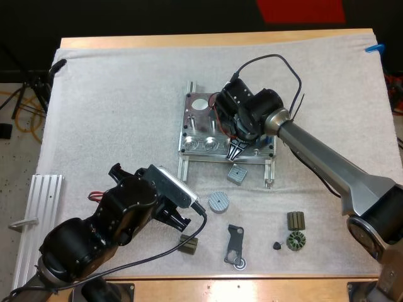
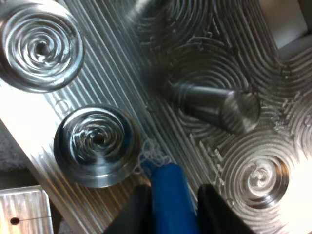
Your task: Load cells from right to left
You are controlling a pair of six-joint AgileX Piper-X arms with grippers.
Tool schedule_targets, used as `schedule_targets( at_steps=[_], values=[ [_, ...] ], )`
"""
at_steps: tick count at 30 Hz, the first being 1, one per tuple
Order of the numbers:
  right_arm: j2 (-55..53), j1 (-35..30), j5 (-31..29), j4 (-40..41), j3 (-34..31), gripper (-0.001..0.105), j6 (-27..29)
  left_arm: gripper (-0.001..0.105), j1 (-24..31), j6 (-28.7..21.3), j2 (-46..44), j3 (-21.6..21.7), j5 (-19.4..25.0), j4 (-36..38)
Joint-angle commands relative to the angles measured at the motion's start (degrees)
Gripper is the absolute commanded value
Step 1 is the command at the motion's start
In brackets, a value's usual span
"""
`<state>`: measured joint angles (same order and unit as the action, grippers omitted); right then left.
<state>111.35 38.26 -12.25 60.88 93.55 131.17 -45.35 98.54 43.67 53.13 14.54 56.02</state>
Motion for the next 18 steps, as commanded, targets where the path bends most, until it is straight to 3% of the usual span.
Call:
schedule_targets(
  at_steps=[1, 4, 6, 9, 18],
  values=[
    [-0.24, -2.23, -8.18, -0.15, 0.00, 0.001, -0.02, 0.048, 0.02, 0.09, -0.37, 0.06, 1.27, -1.04],
    [-0.43, -2.23, -7.80, -0.71, 0.00, 0.008, -0.73, 0.048, 0.02, 0.09, -0.37, 0.06, 1.27, -1.04],
    [-1.02, -2.23, -6.85, -1.29, 0.00, 0.026, -1.45, 0.048, 0.02, 0.09, -0.37, 0.06, 1.27, -1.04],
    [-2.14, -2.23, -7.02, -2.50, 0.00, 0.042, -1.50, 0.048, 0.02, 0.09, -0.37, 0.06, 1.27, -1.04],
    [-5.73, -2.23, -3.38, -5.19, 0.00, 0.040, -2.97, 0.048, 0.02, 0.09, -0.37, 0.06, 1.27, -1.04]
  ],
)
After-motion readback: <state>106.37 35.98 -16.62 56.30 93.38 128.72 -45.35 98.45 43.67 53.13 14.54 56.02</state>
